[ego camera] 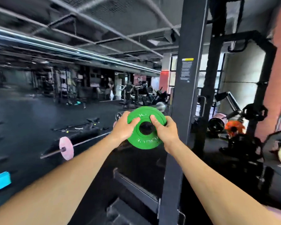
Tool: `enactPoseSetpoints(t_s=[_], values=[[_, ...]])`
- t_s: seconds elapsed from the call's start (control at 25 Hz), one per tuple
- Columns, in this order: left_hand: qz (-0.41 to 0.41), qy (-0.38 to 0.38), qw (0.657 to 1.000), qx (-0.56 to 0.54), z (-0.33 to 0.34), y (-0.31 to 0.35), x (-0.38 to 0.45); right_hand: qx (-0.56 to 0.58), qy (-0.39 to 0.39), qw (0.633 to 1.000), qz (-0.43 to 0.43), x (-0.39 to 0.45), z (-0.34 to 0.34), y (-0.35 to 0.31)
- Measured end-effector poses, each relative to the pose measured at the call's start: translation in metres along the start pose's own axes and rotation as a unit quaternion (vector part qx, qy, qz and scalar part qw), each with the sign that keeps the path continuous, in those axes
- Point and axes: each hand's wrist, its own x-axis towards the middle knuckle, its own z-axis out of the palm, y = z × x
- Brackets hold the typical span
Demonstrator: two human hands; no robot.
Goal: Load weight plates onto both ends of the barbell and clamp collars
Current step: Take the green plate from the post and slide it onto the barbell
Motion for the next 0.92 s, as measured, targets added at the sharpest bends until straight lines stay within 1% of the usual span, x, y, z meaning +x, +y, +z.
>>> enactPoseSetpoints(t_s=[0.16,0.24,0.32,0.44,0.56,0.68,0.76,0.84,0.92], values=[[-0.015,0.089,0.996,-0.029,-0.044,-0.042,0.028,0.027,-0.055,0.998,-0.002,0.037,0.078,0.03],[-0.012,0.118,0.993,-0.028,-0.051,-0.058,0.046,0.033,-0.055,0.998,0.005,0.052,0.104,0.043],[-0.019,0.123,0.991,-0.045,-0.054,-0.07,0.064,0.012,-0.034,0.999,-0.024,0.065,0.118,0.052],[-0.04,0.086,0.991,-0.094,-0.063,-0.082,0.087,-0.034,-0.028,0.993,-0.107,0.077,0.128,0.049],[-0.049,0.01,0.991,-0.12,-0.08,-0.094,0.109,-0.041,-0.031,0.986,-0.156,0.084,0.137,0.049],[-0.034,-0.069,0.988,-0.135,-0.091,-0.106,0.127,-0.052,0.007,0.973,-0.226,0.085,0.139,0.056],[-0.003,-0.107,0.986,-0.125,-0.098,-0.112,0.138,-0.093,0.036,0.958,-0.269,0.083,0.14,0.062],[0.028,-0.136,0.985,-0.106,-0.101,-0.113,0.15,-0.131,0.064,0.949,-0.279,0.081,0.141,0.067],[0.058,-0.147,0.984,-0.077,-0.095,-0.114,0.164,-0.162,0.08,0.952,-0.247,0.083,0.136,0.069]])
